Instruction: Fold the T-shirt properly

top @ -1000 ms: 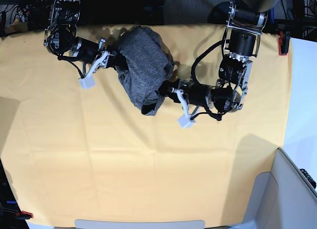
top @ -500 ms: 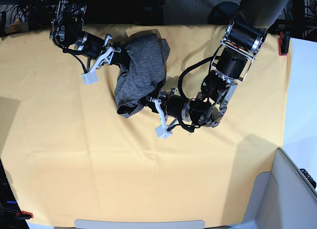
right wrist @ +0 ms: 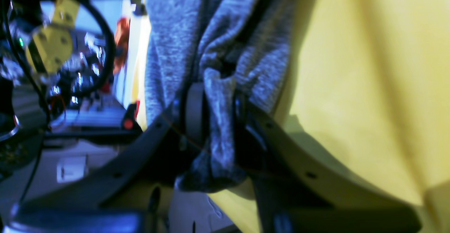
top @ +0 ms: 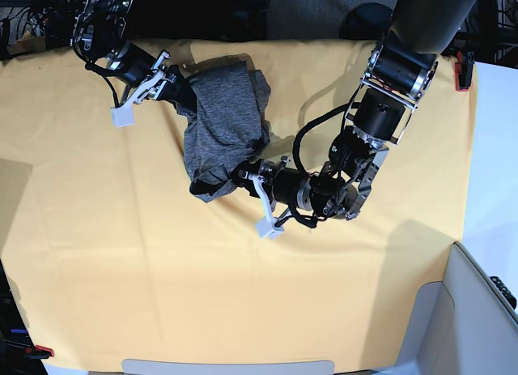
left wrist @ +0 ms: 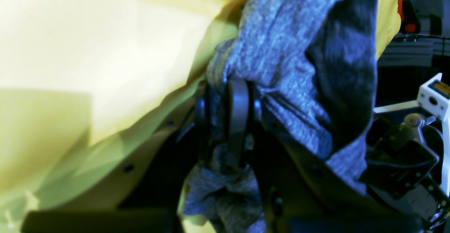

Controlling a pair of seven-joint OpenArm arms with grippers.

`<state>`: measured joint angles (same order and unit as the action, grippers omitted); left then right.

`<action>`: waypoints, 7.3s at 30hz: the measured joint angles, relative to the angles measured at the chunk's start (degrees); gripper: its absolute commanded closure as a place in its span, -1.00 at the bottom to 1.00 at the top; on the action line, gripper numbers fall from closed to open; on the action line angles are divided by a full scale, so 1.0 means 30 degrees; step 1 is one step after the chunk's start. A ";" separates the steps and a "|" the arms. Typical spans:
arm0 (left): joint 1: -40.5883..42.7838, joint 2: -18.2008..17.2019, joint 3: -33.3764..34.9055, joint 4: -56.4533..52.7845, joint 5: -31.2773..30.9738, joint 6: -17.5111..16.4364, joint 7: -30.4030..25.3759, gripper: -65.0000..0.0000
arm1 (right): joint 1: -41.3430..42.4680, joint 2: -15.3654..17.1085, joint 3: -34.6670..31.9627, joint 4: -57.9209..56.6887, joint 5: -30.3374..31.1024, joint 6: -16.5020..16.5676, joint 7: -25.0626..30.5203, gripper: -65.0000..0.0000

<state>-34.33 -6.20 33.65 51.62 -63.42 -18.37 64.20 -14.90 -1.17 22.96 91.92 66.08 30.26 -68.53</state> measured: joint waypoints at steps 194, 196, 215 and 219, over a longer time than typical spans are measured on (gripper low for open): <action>1.5402 -0.4306 -0.9020 1.8302 0.6637 0.0131 0.0721 0.99 | -0.2630 0.1020 0.0022 0.7898 -0.8641 -0.0379 -0.0801 0.97; 1.5395 -0.4306 -0.9020 1.8535 0.6615 0.0124 0.0597 0.99 | -0.2463 0.1144 0.0299 0.7847 -0.5581 -0.0393 -0.0969 0.97; 1.5402 -0.4240 -0.9020 1.8527 0.6579 0.0073 0.0612 0.99 | -0.1137 0.2659 -0.2936 0.0911 0.0211 -0.0080 -0.0772 0.97; 1.5402 -0.4240 -0.9020 1.8527 0.6557 0.0109 0.0605 0.99 | -0.1727 0.3184 -0.1107 0.1756 -0.1144 -0.0619 -0.0809 0.97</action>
<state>11.88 -18.92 6.59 107.20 -43.75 -18.04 66.02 -20.08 8.38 19.64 97.19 62.65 28.40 -70.96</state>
